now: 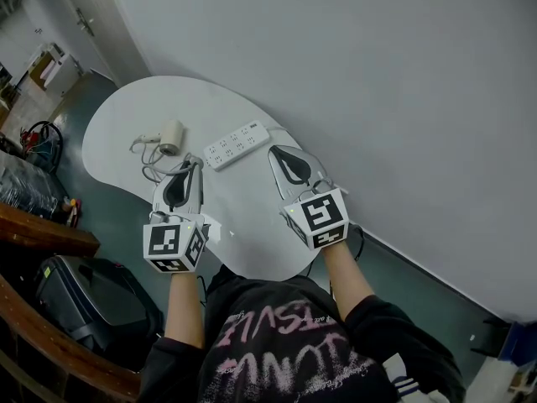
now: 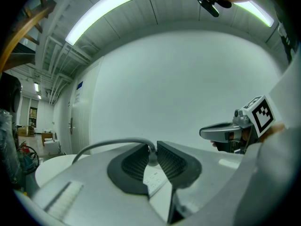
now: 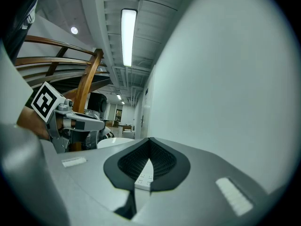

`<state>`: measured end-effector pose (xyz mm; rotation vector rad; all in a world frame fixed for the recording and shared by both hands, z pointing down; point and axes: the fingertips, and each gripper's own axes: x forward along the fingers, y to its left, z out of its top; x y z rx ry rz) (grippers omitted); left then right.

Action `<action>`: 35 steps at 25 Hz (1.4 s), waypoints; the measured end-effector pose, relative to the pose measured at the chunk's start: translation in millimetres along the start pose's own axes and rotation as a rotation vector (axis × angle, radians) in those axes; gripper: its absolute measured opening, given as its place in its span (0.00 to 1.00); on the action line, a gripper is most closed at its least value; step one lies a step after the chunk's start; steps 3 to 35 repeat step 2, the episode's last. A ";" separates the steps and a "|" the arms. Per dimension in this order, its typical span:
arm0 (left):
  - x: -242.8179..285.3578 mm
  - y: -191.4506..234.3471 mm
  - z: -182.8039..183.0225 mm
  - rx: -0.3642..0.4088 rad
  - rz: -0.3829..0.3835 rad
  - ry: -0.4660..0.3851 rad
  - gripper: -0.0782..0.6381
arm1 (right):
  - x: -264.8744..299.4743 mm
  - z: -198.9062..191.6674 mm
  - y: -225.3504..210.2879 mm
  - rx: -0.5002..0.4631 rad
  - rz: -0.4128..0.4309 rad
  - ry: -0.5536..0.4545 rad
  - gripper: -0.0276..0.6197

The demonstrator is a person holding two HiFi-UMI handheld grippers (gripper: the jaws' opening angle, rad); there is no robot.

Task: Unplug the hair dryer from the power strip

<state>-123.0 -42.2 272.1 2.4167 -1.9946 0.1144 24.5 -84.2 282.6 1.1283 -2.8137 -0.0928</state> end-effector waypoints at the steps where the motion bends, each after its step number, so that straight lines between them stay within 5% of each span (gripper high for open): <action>1: 0.3 -0.6 -1.0 0.000 -0.001 0.000 0.19 | -0.2 -1.1 -0.1 0.000 -0.001 0.000 0.05; 35: 0.7 -1.3 -2.1 0.001 -0.003 0.001 0.19 | -0.5 -2.5 -0.4 -0.001 -0.003 0.000 0.05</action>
